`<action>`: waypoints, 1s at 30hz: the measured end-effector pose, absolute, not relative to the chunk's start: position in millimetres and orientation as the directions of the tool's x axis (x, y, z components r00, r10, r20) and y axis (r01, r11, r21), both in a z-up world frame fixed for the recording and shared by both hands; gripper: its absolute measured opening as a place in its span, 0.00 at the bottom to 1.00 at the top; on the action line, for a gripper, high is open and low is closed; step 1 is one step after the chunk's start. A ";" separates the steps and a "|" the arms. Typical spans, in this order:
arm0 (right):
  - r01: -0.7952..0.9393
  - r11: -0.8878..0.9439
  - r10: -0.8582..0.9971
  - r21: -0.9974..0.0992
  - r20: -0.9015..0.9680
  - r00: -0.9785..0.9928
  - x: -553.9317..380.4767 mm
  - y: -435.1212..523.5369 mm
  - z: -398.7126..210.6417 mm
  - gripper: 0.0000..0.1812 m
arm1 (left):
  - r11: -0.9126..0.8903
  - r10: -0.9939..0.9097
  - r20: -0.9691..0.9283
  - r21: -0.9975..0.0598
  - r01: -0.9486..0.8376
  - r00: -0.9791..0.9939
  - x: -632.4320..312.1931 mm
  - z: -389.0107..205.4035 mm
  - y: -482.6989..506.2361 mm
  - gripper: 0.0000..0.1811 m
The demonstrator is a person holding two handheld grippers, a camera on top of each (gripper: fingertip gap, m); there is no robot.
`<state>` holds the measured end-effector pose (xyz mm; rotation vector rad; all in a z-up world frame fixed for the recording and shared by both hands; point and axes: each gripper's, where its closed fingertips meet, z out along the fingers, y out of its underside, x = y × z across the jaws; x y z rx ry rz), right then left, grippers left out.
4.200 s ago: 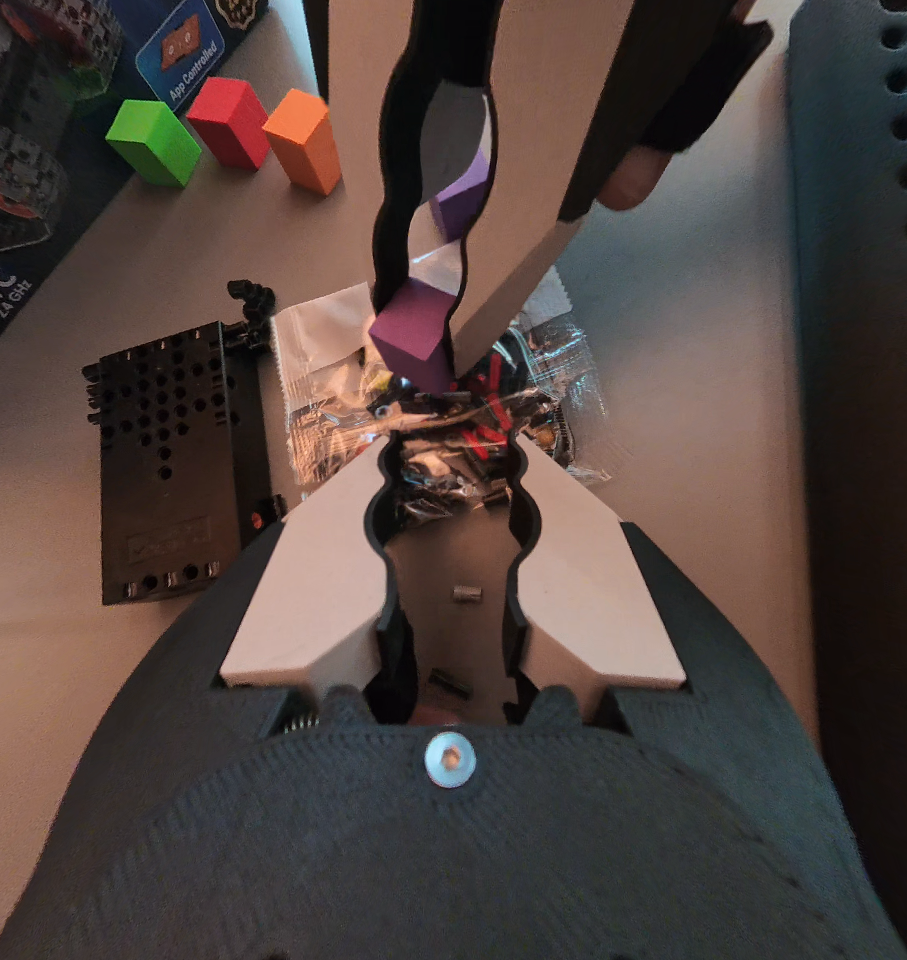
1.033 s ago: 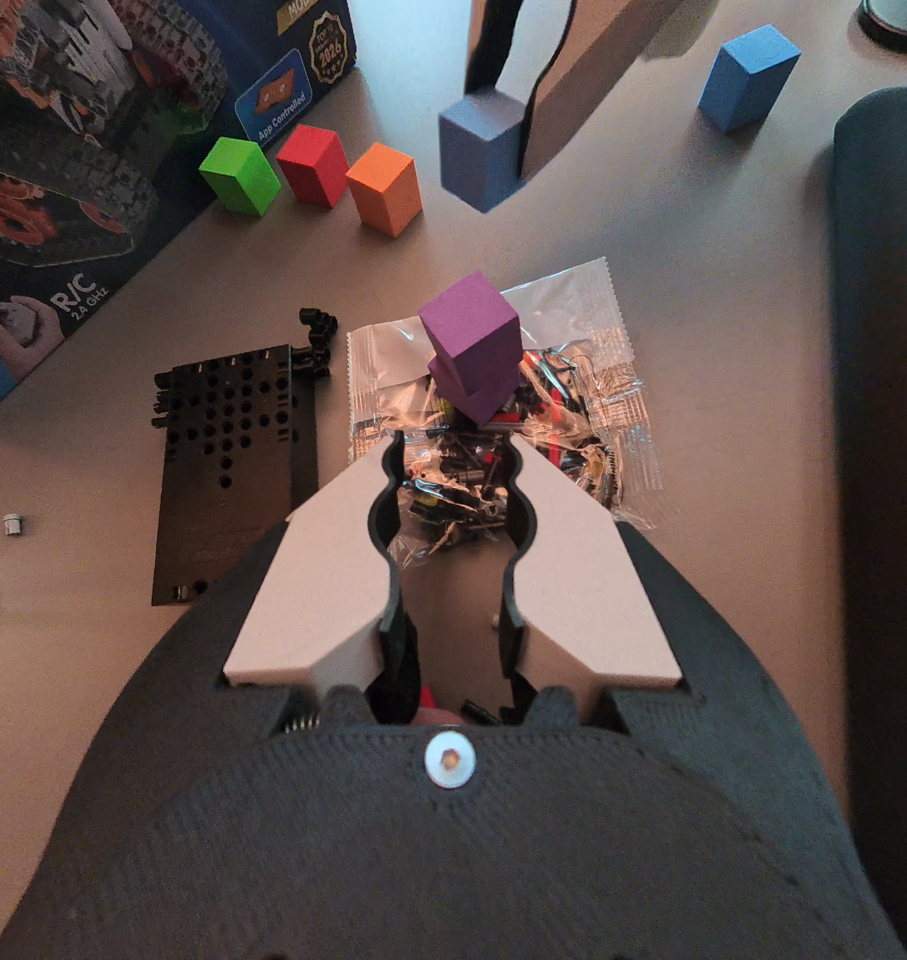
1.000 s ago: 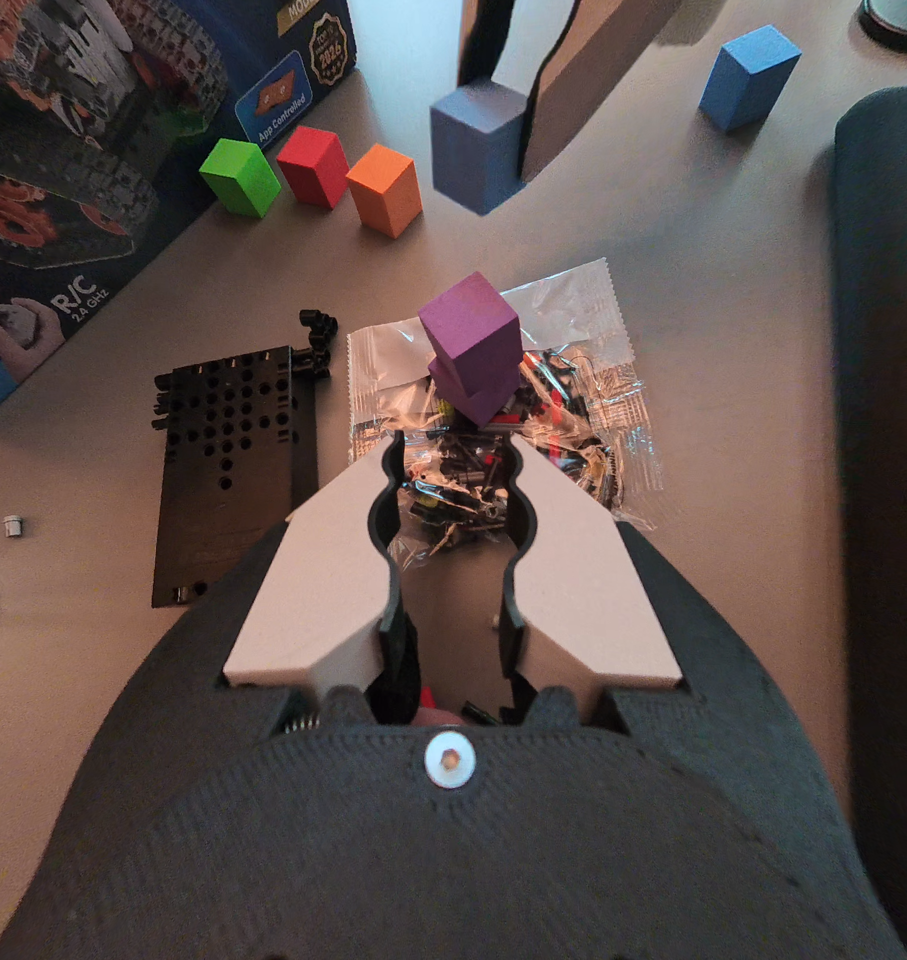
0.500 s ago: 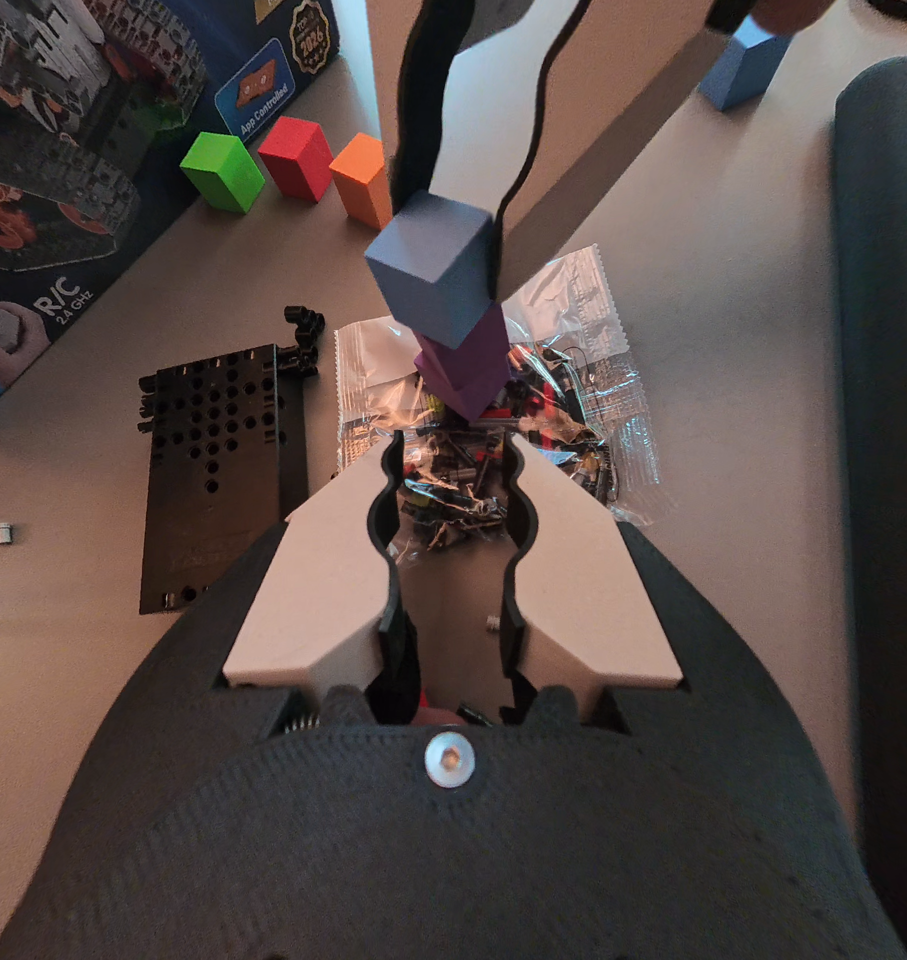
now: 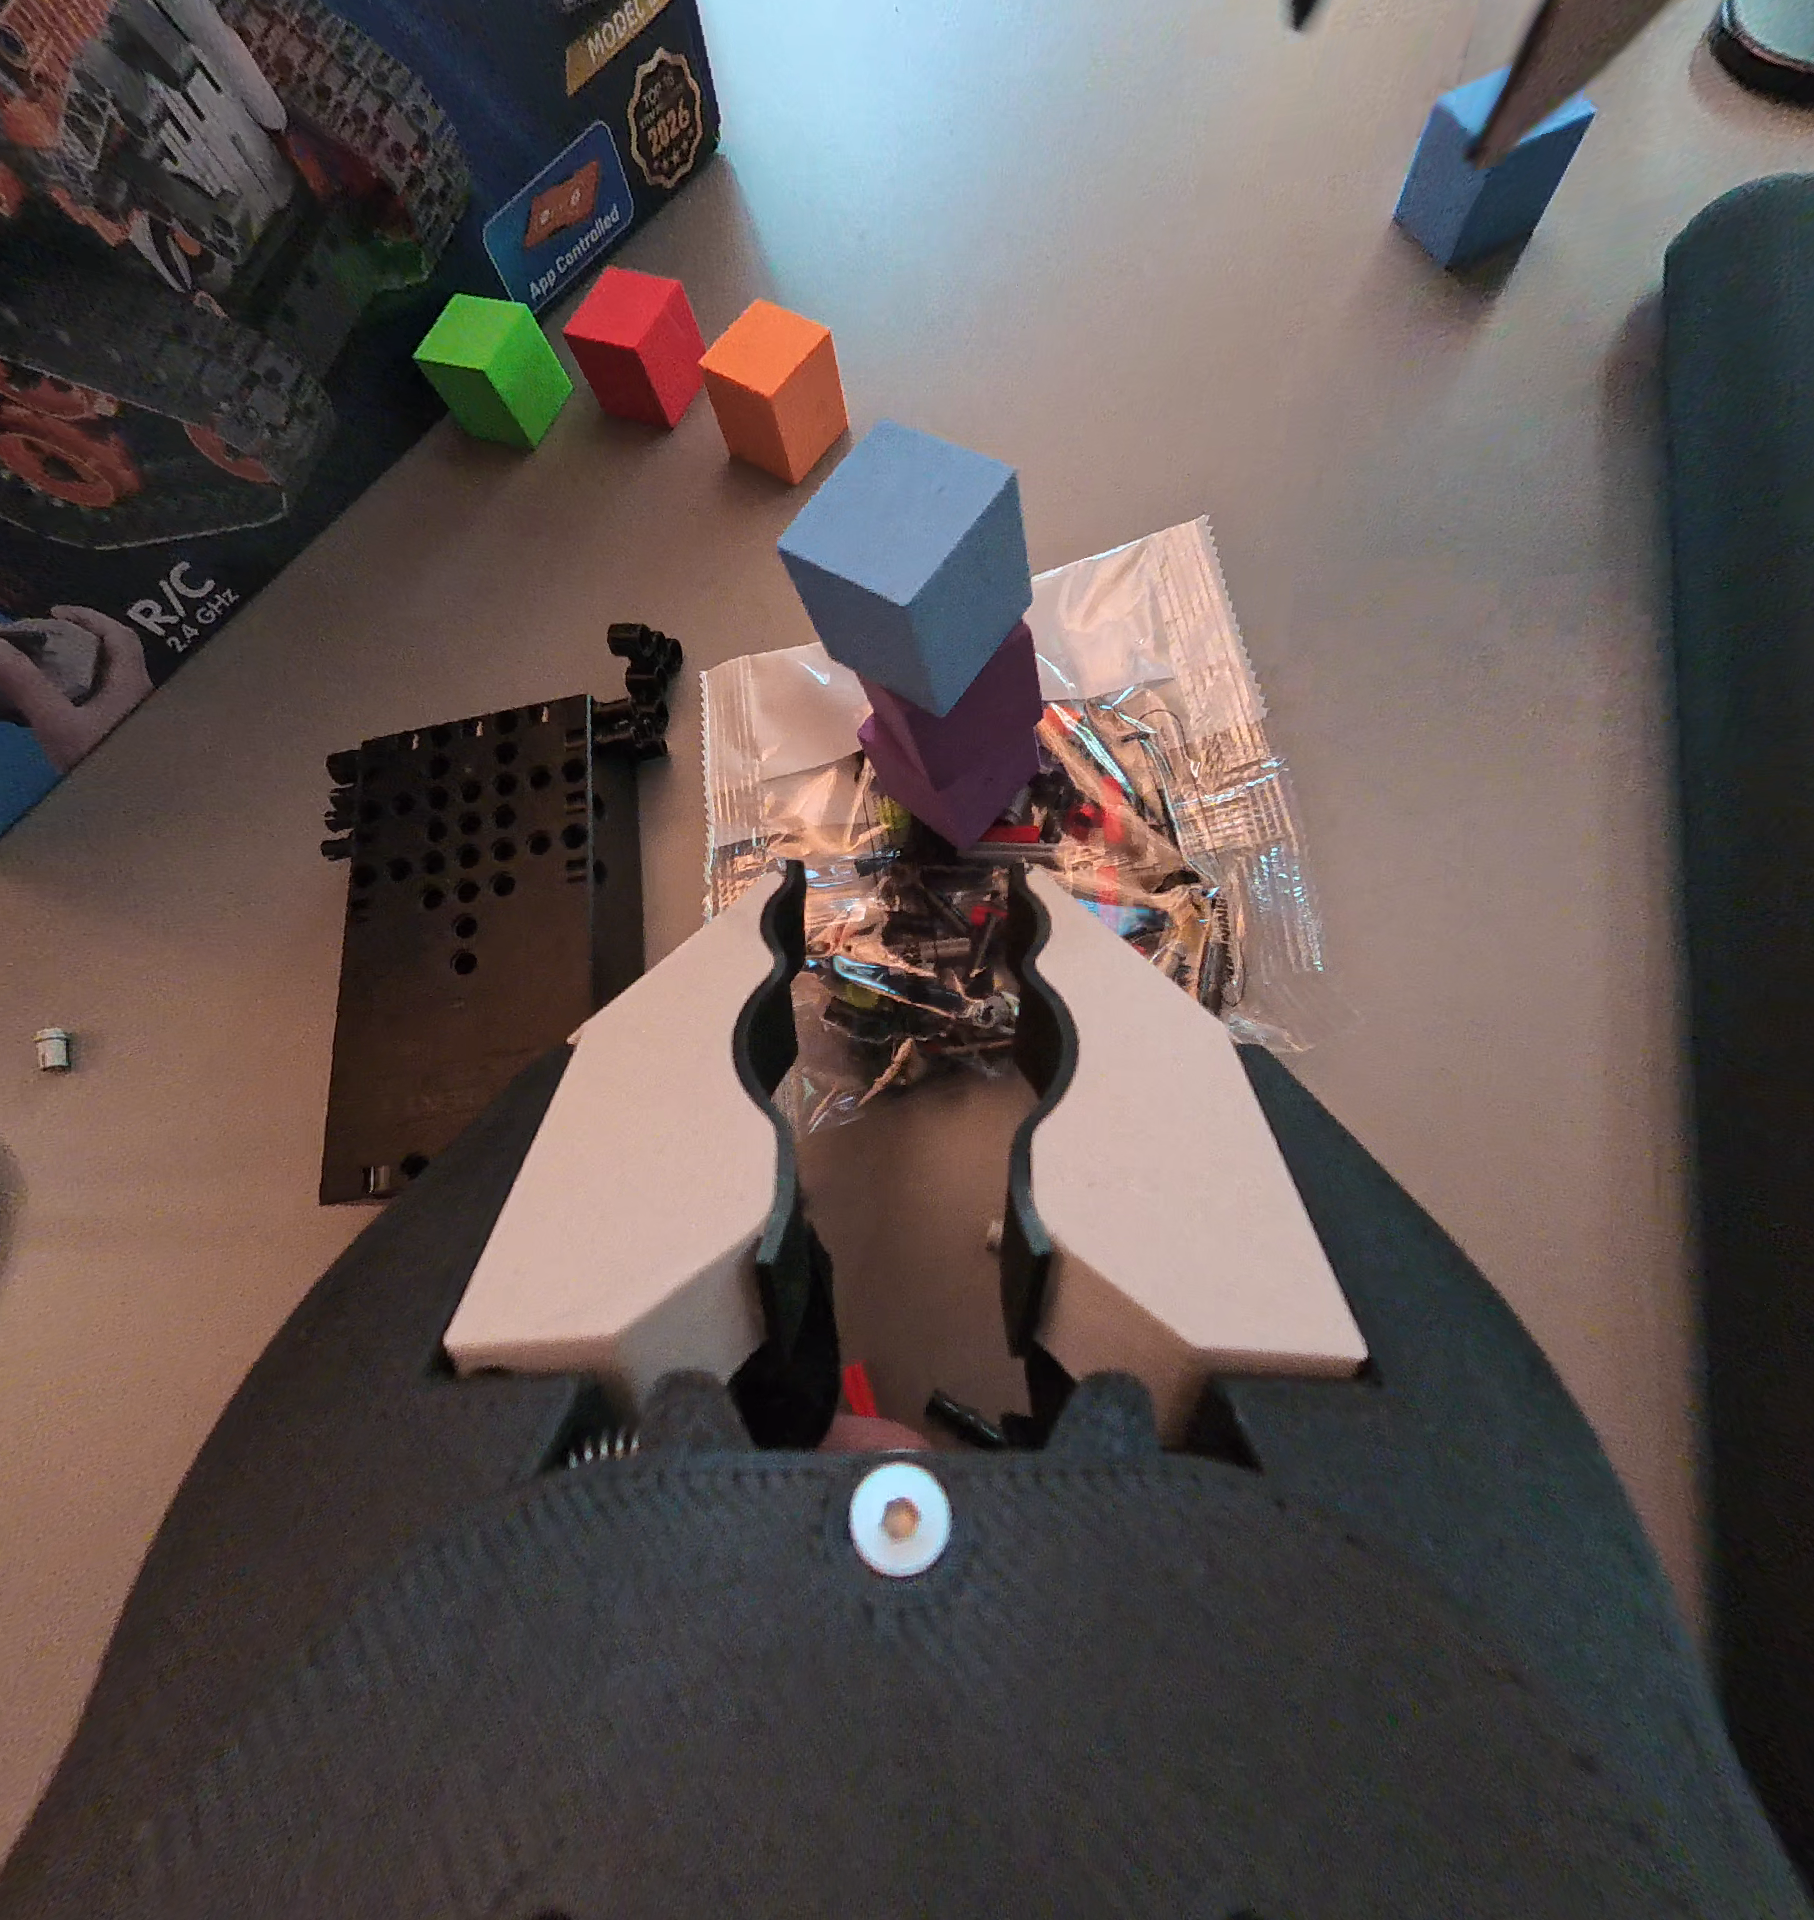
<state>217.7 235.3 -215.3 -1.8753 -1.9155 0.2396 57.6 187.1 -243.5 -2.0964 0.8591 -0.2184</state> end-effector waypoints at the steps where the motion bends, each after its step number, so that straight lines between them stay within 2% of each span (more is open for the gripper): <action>1: 0.913 0.042 0.985 -0.405 0.172 0.031 233.2 233.3 -225.1 0.24 | -0.414 -0.646 -0.139 -0.762 -0.498 0.750 58.1 -243.8 187.2 0.21; 7: 0.933 -0.060 0.979 -0.354 0.160 0.124 283.7 239.7 -261.3 0.26 | -0.417 -0.648 -0.131 -0.763 -0.494 0.750 60.4 -245.7 187.0 0.21; 9: 0.932 -0.062 0.980 -0.358 0.156 0.125 286.6 239.8 -264.4 0.15 | -0.419 -0.647 -0.132 -0.761 -0.495 0.751 60.1 -246.1 186.9 0.21; 10: 0.927 -0.067 0.979 -0.370 0.153 0.132 285.6 241.0 -262.7 0.15 | -0.419 -0.647 -0.131 -0.762 -0.493 0.751 60.1 -245.8 187.1 0.21; 15: 0.845 0.016 0.987 -0.535 0.143 0.071 233.4 232.0 -212.0 0.15 | -0.420 -0.646 -0.129 -0.763 -0.492 0.752 59.6 -246.4 189.0 0.21; 20: 0.781 0.188 0.978 -0.596 0.188 -0.091 152.0 207.7 -154.7 0.15 | -0.418 -0.641 -0.134 -0.764 -0.491 0.756 56.9 -245.5 188.9 0.20; 26: 0.796 0.264 0.965 -0.545 0.147 -0.219 93.0 196.9 -146.7 0.15 | -0.411 -0.641 -0.137 -0.771 -0.488 0.755 56.6 -243.4 187.9 0.20; 30: 0.846 0.284 0.959 -0.452 0.149 -0.243 85.4 202.7 -164.7 0.15 | -0.406 -0.646 -0.140 -0.769 -0.493 0.750 58.3 -243.2 187.9 0.20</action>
